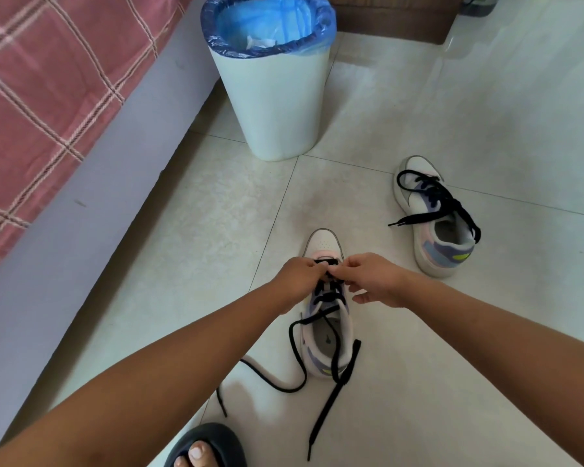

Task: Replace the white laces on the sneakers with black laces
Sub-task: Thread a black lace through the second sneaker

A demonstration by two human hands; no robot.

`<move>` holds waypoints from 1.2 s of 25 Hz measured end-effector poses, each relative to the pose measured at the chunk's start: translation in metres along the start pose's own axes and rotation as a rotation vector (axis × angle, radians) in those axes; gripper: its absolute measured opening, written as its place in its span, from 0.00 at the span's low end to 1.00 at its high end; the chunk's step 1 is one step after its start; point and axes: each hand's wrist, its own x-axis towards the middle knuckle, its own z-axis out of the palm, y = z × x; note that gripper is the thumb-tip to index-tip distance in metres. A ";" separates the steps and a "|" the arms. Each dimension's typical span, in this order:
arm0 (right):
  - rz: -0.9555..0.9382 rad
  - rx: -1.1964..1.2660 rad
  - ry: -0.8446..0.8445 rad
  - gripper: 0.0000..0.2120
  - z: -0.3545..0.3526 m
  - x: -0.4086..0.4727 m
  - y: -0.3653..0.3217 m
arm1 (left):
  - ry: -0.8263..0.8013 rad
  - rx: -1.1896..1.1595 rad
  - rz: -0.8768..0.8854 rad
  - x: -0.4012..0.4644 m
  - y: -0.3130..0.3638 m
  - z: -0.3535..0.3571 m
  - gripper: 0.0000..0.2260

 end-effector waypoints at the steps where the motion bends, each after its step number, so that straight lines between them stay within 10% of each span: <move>1: 0.001 0.013 0.001 0.08 0.001 -0.001 -0.003 | 0.013 -0.006 -0.009 -0.001 0.004 0.001 0.09; 9: -0.042 0.681 -0.025 0.07 0.009 0.011 0.021 | 0.021 -0.485 0.013 0.001 -0.017 0.002 0.12; 14: -0.011 0.169 0.233 0.10 0.004 -0.001 0.002 | 0.257 -0.005 0.072 0.001 -0.016 -0.005 0.11; 20: -0.010 -0.601 0.132 0.17 0.016 -0.010 -0.011 | 0.124 0.694 0.186 -0.014 -0.006 0.006 0.12; 25: -0.110 -0.796 0.068 0.12 0.021 -0.007 -0.020 | 0.022 1.021 0.194 0.003 0.013 0.017 0.14; 30: -0.185 -0.455 -0.003 0.12 0.007 -0.010 -0.004 | -0.057 0.895 0.352 -0.009 0.012 -0.004 0.09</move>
